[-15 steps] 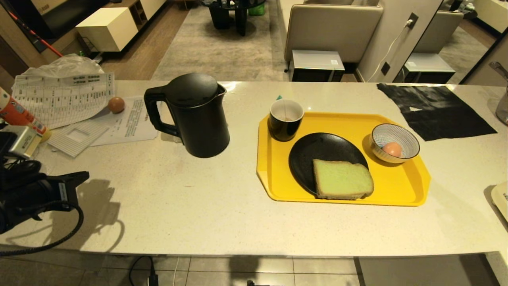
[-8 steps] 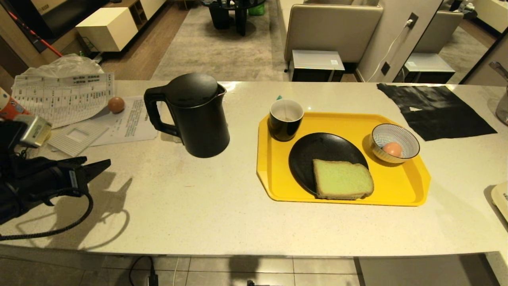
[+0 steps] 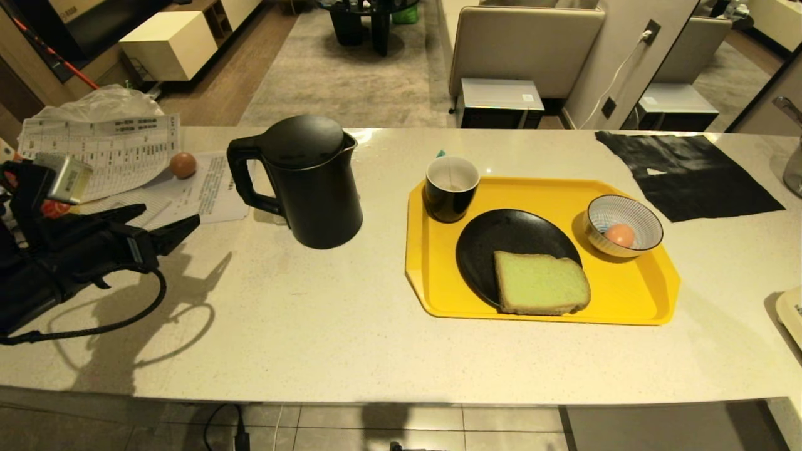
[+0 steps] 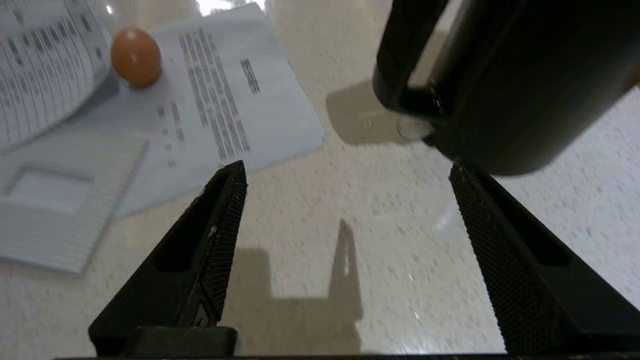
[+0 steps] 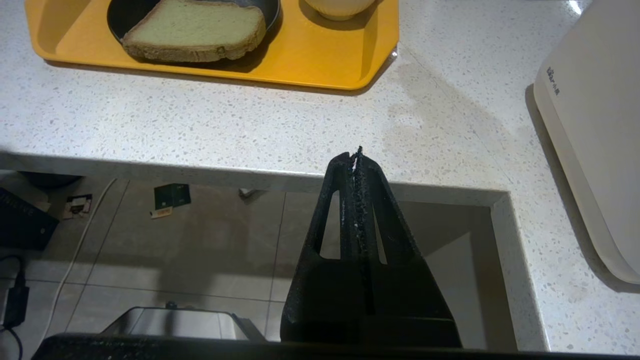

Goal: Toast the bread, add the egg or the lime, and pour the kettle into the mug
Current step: Pick up the kettle

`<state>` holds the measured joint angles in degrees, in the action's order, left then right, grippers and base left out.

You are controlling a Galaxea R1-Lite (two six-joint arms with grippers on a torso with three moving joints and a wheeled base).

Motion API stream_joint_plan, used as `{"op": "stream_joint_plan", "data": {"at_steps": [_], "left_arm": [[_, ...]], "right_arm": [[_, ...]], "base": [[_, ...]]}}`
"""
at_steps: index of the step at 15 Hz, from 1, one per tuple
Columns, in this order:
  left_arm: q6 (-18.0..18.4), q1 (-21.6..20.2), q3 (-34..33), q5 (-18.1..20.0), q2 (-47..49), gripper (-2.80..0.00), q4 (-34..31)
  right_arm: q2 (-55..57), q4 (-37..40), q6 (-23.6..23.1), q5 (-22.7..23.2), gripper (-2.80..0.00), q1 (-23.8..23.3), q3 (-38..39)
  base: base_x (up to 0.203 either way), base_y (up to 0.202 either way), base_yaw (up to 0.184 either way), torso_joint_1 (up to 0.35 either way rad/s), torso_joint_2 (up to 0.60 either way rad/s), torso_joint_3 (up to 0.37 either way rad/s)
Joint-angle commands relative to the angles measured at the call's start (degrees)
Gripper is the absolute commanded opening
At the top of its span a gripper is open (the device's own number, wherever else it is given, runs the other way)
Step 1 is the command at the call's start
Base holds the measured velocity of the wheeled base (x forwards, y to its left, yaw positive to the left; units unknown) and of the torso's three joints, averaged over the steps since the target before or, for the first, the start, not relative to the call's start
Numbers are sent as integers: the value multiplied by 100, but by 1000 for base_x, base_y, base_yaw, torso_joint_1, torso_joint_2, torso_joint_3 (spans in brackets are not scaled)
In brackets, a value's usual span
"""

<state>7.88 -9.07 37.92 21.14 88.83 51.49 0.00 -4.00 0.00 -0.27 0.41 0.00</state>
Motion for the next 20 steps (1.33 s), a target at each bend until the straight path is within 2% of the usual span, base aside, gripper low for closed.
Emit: {"op": "stream_joint_plan", "data": {"at_steps": [1, 4, 6, 11, 17, 20], "left_arm": [[4, 38, 140, 13, 493, 0, 703], [-12, 46, 236, 22, 844, 0, 1362], [-59, 46, 255, 232, 1015, 0, 1637], [-227, 146, 374, 391, 1363, 0, 1653], [-282, 162, 1354, 391, 1890, 0, 1493], [-321, 230, 1578, 391, 1998, 0, 1376]], "right_arm": [[9, -4, 0, 0, -280, 2, 158], [9, -4, 0, 0, -280, 2, 154], [12, -4, 0, 0, -280, 2, 156], [11, -4, 0, 0, -280, 2, 158], [9, -4, 0, 0, -280, 2, 158], [10, -4, 0, 0, -280, 2, 158]], "base": [[0, 0, 0, 0, 0, 0], [0, 0, 0, 0, 0, 0], [0, 0, 0, 0, 0, 0], [0, 0, 0, 0, 0, 0], [0, 0, 0, 0, 0, 0], [0, 0, 0, 0, 0, 0]]}}
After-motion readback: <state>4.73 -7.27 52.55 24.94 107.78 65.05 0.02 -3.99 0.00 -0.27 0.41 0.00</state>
